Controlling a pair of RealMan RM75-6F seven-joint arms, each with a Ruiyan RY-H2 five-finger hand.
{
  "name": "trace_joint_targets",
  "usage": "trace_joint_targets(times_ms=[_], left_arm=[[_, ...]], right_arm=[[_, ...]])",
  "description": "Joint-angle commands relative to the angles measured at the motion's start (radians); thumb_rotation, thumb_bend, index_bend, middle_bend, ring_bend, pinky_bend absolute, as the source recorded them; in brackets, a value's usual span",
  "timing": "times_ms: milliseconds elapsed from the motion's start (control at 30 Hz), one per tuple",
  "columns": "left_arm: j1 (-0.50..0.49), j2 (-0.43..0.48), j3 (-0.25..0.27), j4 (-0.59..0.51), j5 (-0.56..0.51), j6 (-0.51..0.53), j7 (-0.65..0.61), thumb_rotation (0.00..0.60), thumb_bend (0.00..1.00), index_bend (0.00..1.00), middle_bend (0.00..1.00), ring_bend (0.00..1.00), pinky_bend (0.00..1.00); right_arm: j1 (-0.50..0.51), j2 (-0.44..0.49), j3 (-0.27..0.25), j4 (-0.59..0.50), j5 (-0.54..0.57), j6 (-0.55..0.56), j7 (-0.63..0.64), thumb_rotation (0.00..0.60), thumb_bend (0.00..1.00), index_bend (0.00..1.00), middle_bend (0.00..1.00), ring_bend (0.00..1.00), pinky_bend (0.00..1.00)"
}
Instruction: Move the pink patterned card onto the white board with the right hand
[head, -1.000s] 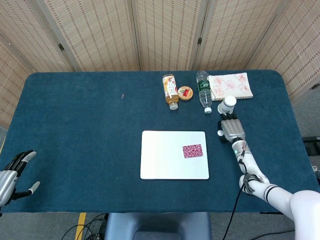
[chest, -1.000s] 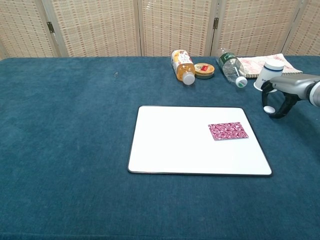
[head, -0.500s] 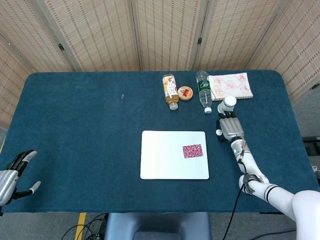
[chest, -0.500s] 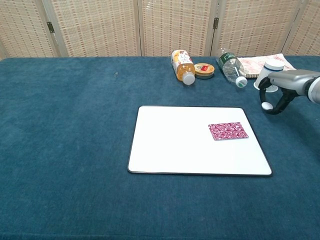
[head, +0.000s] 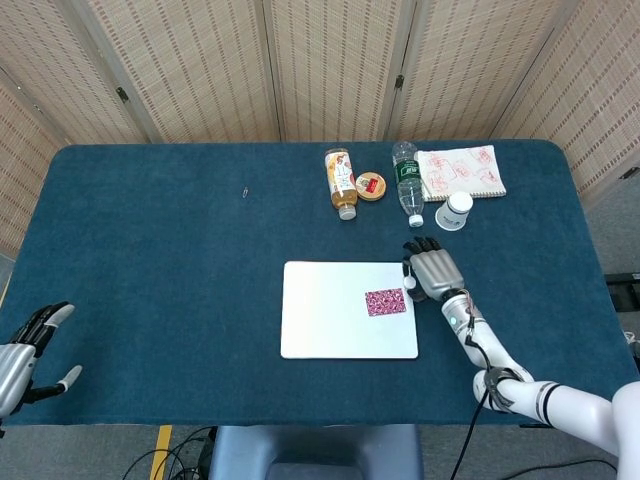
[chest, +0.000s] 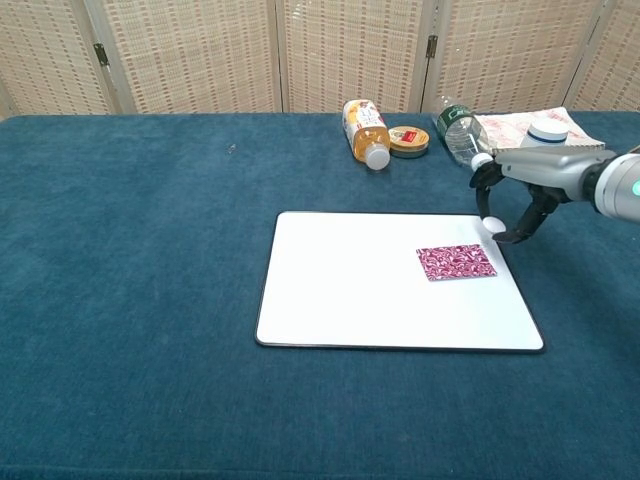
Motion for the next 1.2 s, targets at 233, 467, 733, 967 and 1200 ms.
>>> trace_joint_targets(times_ms=[233,467,733,967,1200], left_arm=[[0.007,0.008,0.001,0.006,0.005,0.015,-0.024,0.6,0.34,0.09,0.08,0.08,0.23],[0.007,0.008,0.0,0.01,0.003,0.016,-0.034,0.6,0.34,0.09,0.08,0.08,0.23],[0.009,0.01,-0.001,0.014,0.004,0.023,-0.046,0.6,0.34,0.09,0.08,0.08,0.23],[0.01,0.01,-0.002,0.018,0.004,0.025,-0.05,0.6,0.34,0.09,0.08,0.07,0.23],[0.011,0.009,-0.001,0.017,0.006,0.026,-0.043,0.6,0.34,0.09,0.08,0.08,0.23]], right_arm=[[0.018,-0.007,-0.033,-0.083,0.029,0.053,-0.1,0.6,0.25,0.55,0.15,0.0,0.0],[0.028,-0.019,-0.042,-0.086,0.043,0.054,-0.11,0.6,0.25,0.55,0.15,0.0,0.0],[0.043,-0.037,-0.047,-0.069,0.062,0.037,-0.109,0.6,0.22,0.52,0.13,0.0,0.0],[0.049,-0.019,-0.049,-0.09,0.071,0.036,-0.106,0.6,0.19,0.32,0.09,0.0,0.0],[0.033,0.024,-0.056,-0.133,0.072,0.066,-0.097,0.6,0.17,0.24,0.07,0.0,0.0]])
